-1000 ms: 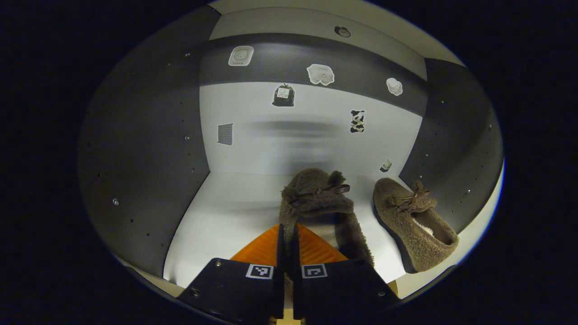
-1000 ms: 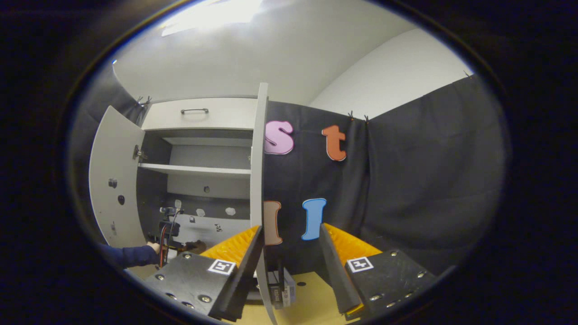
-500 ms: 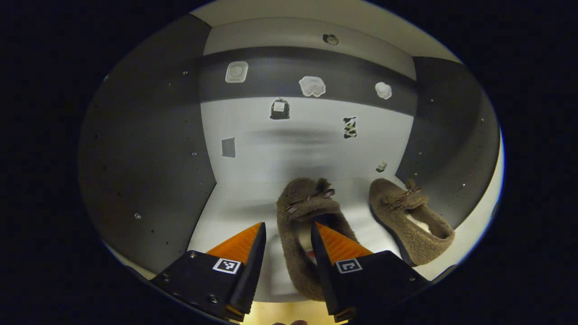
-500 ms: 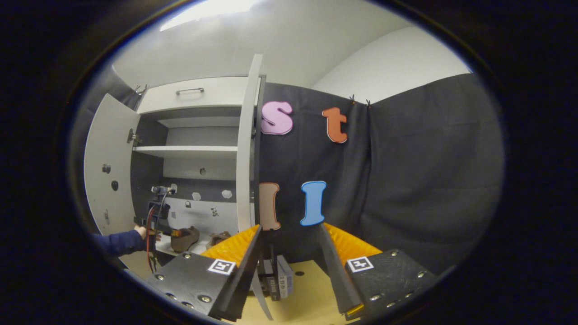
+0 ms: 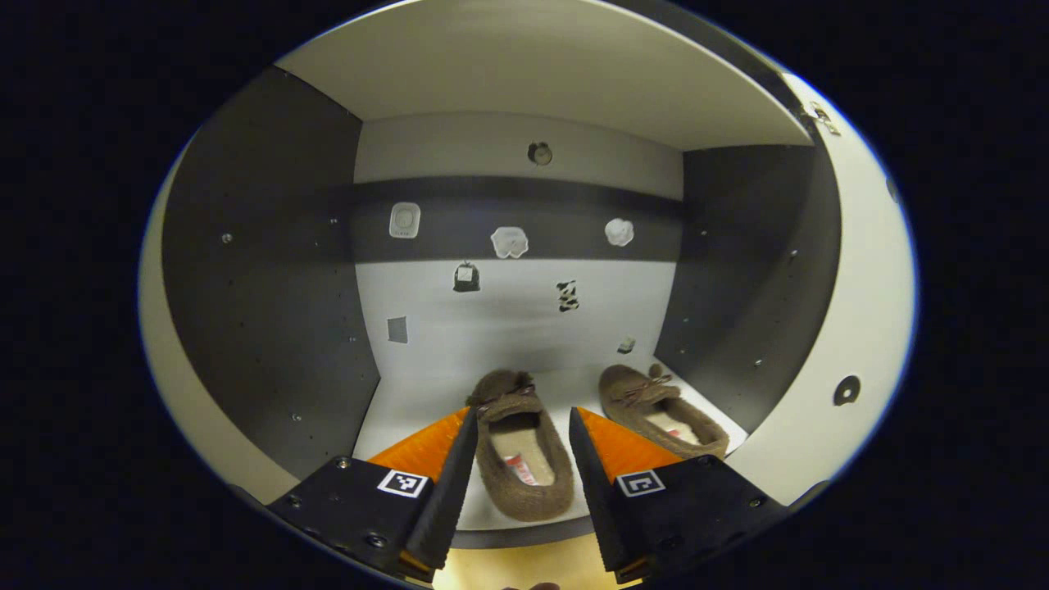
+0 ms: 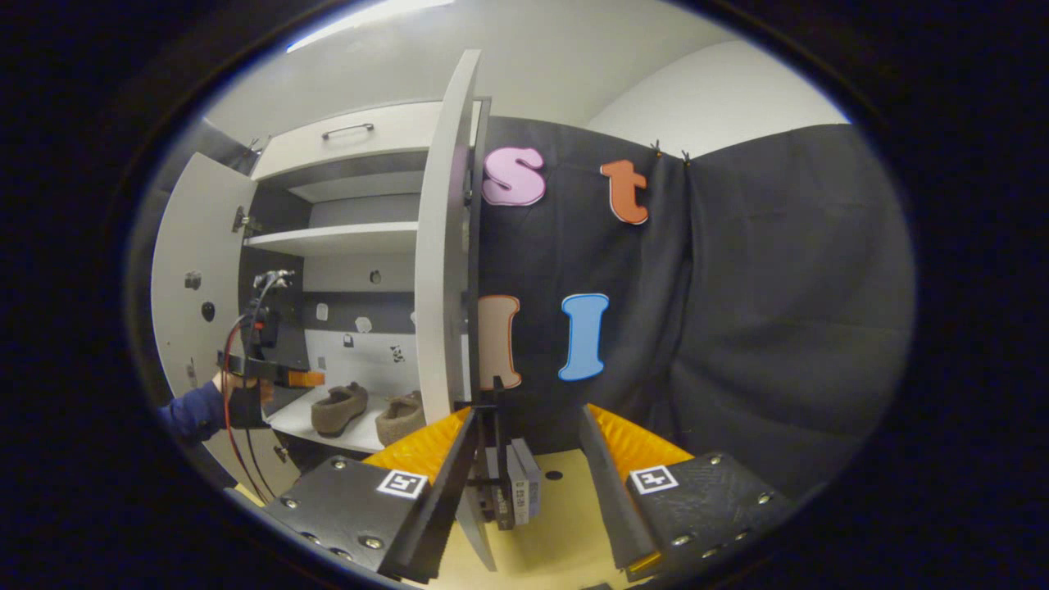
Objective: Grab one shoe with the right hand and put it into the shoe cabinet, grab the other shoe with the left hand and put it into the shoe cabinet; then close the right door with the right hand and the left door with the left hand.
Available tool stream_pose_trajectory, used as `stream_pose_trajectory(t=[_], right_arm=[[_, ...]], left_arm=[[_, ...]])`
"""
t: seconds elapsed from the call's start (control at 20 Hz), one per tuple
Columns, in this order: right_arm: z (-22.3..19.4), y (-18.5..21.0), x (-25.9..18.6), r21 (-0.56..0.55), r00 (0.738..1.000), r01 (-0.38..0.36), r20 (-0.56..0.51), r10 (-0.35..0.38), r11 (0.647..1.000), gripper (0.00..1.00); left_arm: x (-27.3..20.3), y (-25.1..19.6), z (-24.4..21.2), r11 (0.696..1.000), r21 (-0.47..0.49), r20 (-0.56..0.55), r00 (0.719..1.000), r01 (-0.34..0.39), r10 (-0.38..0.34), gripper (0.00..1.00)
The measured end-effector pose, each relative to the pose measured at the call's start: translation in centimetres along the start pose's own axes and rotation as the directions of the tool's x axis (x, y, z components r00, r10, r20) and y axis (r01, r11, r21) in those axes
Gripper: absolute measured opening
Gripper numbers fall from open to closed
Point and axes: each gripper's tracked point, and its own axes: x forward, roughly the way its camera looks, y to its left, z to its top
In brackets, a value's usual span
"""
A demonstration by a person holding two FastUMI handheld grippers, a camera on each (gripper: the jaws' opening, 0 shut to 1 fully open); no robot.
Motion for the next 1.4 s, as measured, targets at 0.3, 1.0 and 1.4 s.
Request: stream_pose_trajectory(t=[0.3,1.0,1.4], right_arm=[[-0.2,0.8,0.2,-0.006,0.999,-0.051,-0.012,0.051,0.999,0.75],[-1.0,10.8,2.1,0.0,0.928,-0.371,-0.043,0.37,0.929,0.75],[-1.7,16.0,3.6,0.056,0.859,-0.503,-0.077,0.506,0.863,0.75]], left_arm=[[-6.1,-2.9,1.6,0.995,-0.035,0.066,0.994,0.094,-0.092,0.69],[-18.8,-4.1,1.8,0.993,-0.003,0.14,0.983,0.119,-0.118,0.68],[-22.9,-2.6,-0.6,0.998,-0.029,0.128,0.99,0.057,-0.053,0.69]])
